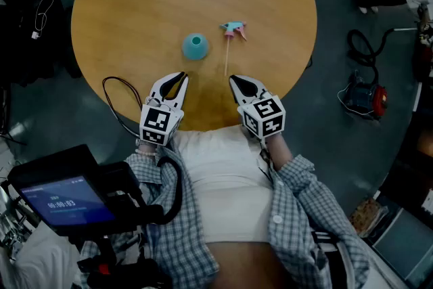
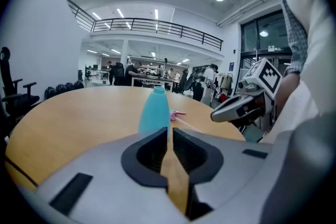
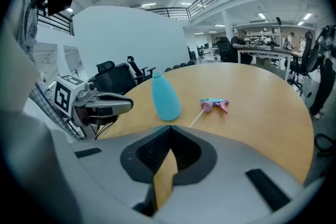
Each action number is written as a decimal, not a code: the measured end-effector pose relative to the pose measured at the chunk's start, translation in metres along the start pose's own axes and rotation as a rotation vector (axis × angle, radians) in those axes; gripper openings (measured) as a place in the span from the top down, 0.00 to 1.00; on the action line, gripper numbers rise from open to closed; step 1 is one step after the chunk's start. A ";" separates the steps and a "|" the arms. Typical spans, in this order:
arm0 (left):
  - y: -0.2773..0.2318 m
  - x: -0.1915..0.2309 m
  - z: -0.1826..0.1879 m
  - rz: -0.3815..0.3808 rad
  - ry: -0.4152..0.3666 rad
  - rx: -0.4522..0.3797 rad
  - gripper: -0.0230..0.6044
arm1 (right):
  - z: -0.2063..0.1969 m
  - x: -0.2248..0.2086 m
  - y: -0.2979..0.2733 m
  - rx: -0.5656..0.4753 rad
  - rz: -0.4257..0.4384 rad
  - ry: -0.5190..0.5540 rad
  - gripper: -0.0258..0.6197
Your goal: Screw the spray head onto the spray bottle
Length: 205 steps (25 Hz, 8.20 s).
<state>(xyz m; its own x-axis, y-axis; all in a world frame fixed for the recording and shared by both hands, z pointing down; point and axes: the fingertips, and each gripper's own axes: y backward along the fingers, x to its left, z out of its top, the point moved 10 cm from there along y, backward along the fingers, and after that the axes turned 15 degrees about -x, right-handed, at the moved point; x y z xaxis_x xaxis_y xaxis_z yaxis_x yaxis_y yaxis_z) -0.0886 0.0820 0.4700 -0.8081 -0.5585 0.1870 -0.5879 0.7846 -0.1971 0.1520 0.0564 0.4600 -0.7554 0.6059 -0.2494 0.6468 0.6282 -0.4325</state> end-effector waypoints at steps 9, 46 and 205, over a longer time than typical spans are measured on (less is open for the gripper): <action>-0.018 0.008 -0.002 0.008 -0.072 0.009 0.54 | 0.003 0.003 0.009 0.011 -0.005 -0.004 0.97; -0.061 0.015 -0.004 0.020 -0.143 0.018 0.37 | 0.032 -0.025 0.008 0.039 -0.051 0.118 0.97; -0.080 -0.003 0.033 -0.111 -0.246 0.044 0.37 | 0.105 0.054 -0.004 -0.452 -0.042 0.799 0.90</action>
<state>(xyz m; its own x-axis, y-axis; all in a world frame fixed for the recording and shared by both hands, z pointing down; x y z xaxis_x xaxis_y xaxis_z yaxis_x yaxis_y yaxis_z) -0.0399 0.0121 0.4538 -0.7203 -0.6931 -0.0287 -0.6698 0.7057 -0.2310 0.0979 0.0354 0.3574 -0.5902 0.6298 0.5050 0.7275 0.6861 -0.0054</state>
